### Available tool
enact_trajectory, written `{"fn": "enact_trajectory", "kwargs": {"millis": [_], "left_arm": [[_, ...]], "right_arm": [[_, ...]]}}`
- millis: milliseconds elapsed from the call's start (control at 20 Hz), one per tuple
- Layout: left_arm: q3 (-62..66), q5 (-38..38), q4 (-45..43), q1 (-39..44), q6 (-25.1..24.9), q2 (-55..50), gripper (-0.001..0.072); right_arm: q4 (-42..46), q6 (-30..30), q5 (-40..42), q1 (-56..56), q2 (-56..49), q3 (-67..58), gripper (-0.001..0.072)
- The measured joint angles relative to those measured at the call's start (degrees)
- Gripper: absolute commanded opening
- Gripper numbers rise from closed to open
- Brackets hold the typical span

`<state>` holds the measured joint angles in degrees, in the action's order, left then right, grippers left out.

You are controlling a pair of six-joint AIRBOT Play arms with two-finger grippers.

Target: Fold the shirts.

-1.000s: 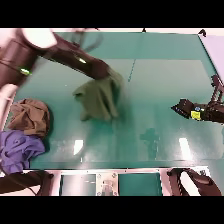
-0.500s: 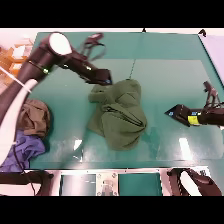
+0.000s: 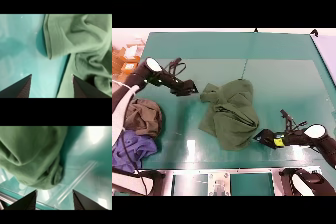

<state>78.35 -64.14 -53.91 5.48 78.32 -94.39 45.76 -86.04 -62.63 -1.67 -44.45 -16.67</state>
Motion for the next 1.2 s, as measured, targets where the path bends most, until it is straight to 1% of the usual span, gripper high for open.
{"fn": "enact_trajectory", "kwargs": {"millis": [200, 350, 400, 500, 550, 600, 650, 700, 850, 1000, 1100, 1200], "left_arm": [[-1.5, 6.0, 11.3, -0.6, -6.7, -5.6, 0.058], [-1.8, 7.3, 17.6, -0.7, -10.1, -8.4, 0.0579], [-1.9, 7.6, 19.3, -0.7, -10.8, -9.1, 0.0579], [-1.9, 7.8, 21.4, -0.3, -12.0, -10.0, 0.0578], [-1.9, 7.9, 22.4, 0.3, -12.8, -10.3, 0.0546], [-1.9, 7.9, 23.0, 1.2, -13.7, -10.5, 0.0376], [-1.9, 8.2, 23.4, 2.1, -14.6, -10.7, 0.015], [-1.9, 8.4, 23.7, 2.8, -15.5, -10.8, 0.0024], [-0.3, 8.2, 24.3, 3.3, -16.8, -10.9, 0.0022], [4.3, 5.5, 24.5, 1.9, -17.0, -9.6, 0.0022], [8.9, 3.7, 24.5, 0.9, -16.6, -7.0, 0.0022], [14.5, 2.7, 24.4, 0.2, -16.1, -2.8, 0.0021]], "right_arm": [[-3.1, -1.4, 6.4, 6.2, -2.1, 1.9, 0.0509], [-6.0, -1.2, 10.7, 9.0, -6.1, 2.0, 0.0458], [-7.1, -0.7, 11.5, 9.8, -7.6, 1.7, 0.0395], [-8.5, 0.1, 13.2, 11.1, -10.5, 0.8, 0.0294], [-9.1, 0.6, 13.9, 11.6, -11.7, 0.3, 0.0173], [-9.1, 1.1, 14.5, 11.9, -12.7, -0.1, 0.0066], [-9.3, 1.6, 15.1, 12.1, -13.5, -0.6, 0.0016], [-9.6, 2.3, 15.5, 12.2, -13.9, -1.1, 0.0017], [-9.4, 3.9, 14.5, 12.2, -14.6, -3.5, 0.0016], [-7.5, 4.7, 10.8, 10.0, -14.6, -8.5, 0.0015], [-5.8, 5.0, 6.8, 6.5, -14.0, -15.0, 0.0015], [-4.6, 5.2, 2.3, 1.7, -13.2, -24.5, 0.0016]]}}
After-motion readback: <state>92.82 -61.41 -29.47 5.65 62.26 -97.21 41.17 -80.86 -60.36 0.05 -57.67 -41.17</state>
